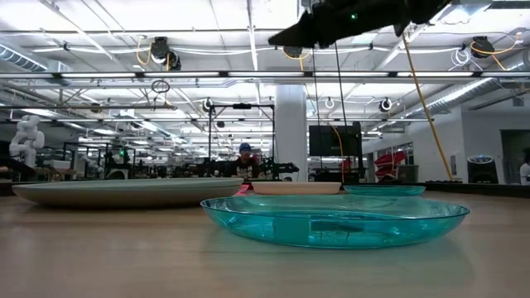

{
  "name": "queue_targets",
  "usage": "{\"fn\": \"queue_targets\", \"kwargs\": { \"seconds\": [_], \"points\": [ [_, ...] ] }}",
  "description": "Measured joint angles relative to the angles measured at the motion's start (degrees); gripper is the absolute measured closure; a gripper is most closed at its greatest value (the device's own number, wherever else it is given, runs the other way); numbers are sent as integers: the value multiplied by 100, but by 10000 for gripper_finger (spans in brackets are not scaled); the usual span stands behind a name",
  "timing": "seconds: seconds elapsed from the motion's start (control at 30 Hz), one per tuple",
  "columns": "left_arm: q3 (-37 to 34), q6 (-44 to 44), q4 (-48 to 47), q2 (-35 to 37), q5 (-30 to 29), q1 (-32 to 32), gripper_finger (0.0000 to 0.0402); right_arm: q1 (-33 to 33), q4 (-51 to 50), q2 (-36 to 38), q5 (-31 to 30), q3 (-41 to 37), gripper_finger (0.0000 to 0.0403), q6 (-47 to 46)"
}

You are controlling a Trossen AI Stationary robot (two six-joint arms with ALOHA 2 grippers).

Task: Stack plastic plates
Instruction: Stack the light green plate on top of the light blue plate

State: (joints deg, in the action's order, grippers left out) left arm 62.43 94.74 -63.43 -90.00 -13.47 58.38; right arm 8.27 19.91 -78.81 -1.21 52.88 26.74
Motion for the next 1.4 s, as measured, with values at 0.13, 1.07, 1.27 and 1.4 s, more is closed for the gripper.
{"fn": "queue_targets", "kwargs": {
  "seconds": [0.13, 1.07, 1.27, 1.4],
  "points": [
    [0, -653, -153, 0, 38, -112, 313, -2, -586, 0, 0, 0, 360, -466],
    [-357, -3922, -18, 2, 210, -766, 314, -672, -3059, 43, 1043, -2, 360, -2558],
    [-967, -4355, 748, 0, 407, -850, 314, -1158, -2801, 206, 1033, -7, 360, -2844],
    [-1086, -4988, 1102, 2, 379, -1057, 314, -1397, -2602, 323, 1025, -2, 360, -2850]
  ]
}}
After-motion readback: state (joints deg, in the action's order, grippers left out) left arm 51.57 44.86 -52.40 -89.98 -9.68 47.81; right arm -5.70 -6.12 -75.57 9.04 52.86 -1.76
